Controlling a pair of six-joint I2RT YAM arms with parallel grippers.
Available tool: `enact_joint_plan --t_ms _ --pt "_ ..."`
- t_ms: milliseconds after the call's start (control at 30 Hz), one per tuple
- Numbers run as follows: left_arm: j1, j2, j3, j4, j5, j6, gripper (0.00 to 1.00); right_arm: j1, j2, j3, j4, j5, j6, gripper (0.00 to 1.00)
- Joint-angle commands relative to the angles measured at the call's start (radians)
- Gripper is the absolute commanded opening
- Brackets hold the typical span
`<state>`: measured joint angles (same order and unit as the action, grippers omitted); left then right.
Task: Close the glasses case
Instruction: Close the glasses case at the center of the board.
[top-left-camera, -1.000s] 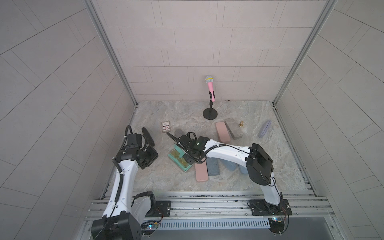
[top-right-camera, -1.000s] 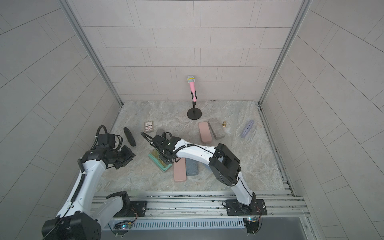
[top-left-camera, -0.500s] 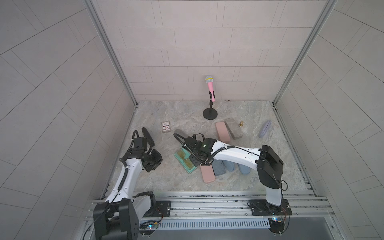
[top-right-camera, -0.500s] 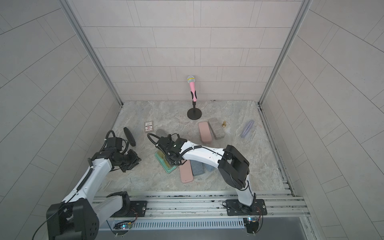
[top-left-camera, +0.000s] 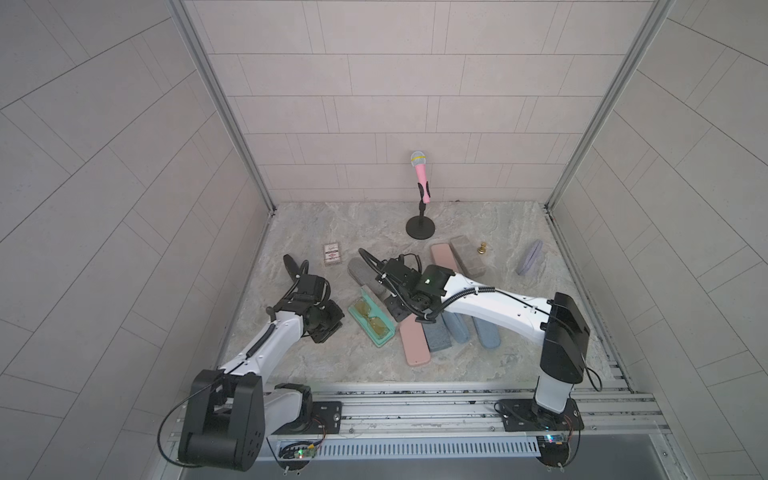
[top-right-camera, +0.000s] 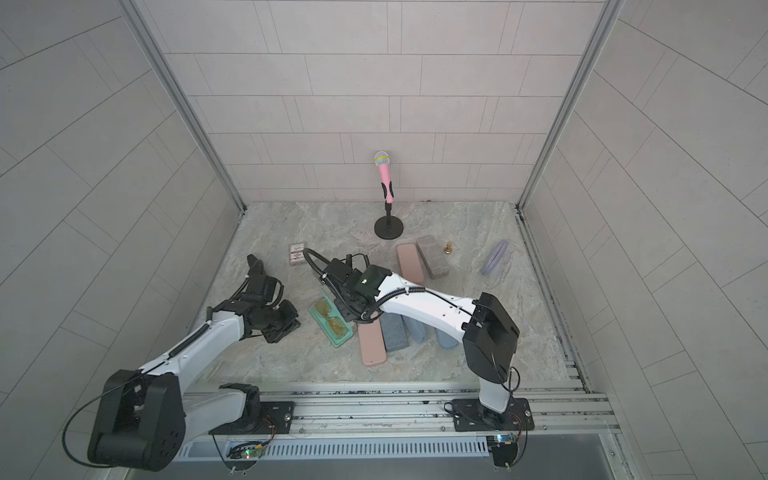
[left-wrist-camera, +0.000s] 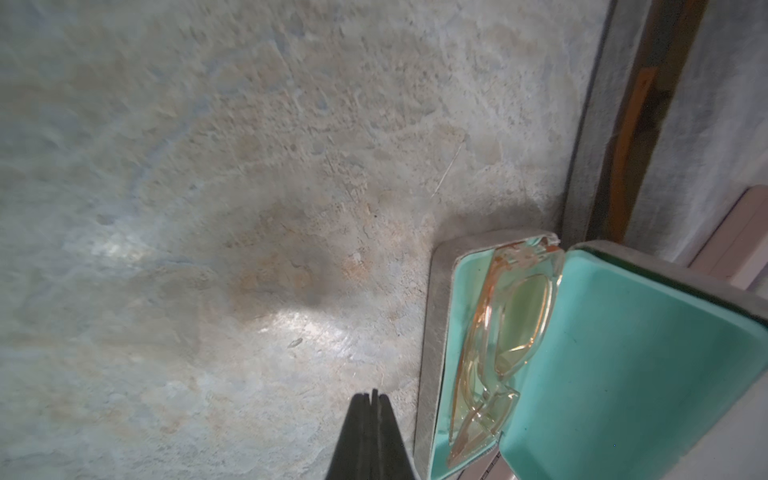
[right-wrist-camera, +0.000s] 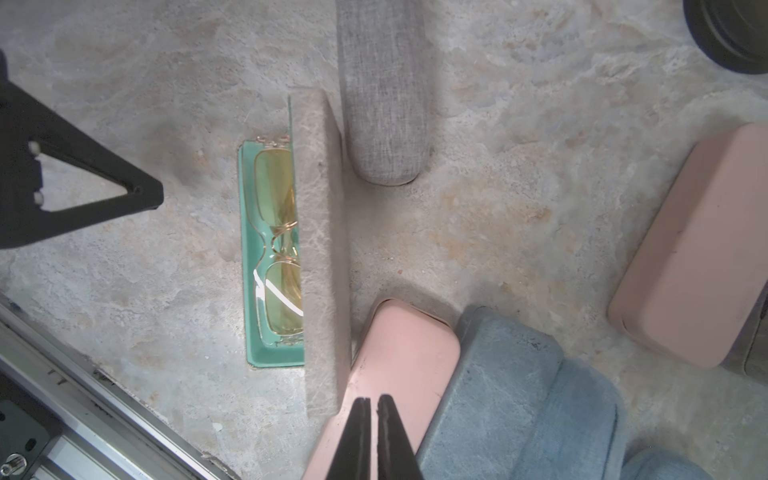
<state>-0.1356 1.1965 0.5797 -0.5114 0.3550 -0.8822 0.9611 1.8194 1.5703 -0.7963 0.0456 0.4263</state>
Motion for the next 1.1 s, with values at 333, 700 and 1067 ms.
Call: enact_joint_plan --t_ms 333,700,1067 --pt "-0.071 0.154 -0.007 0.125 -0.069 -0.061 0.00 -0.088 0.140 0.066 0.014 -0.195 -0.018 0.08" --pt "-0.119 0.256 0.017 0.203 -0.074 -0.081 0.00 -0.074 0.183 0.095 -0.011 -0.240 -0.030 0.10" --pt "-0.132 0.234 0.022 0.211 -0.068 -0.086 0.00 -0.020 0.243 0.159 -0.044 -0.230 -0.023 0.10"
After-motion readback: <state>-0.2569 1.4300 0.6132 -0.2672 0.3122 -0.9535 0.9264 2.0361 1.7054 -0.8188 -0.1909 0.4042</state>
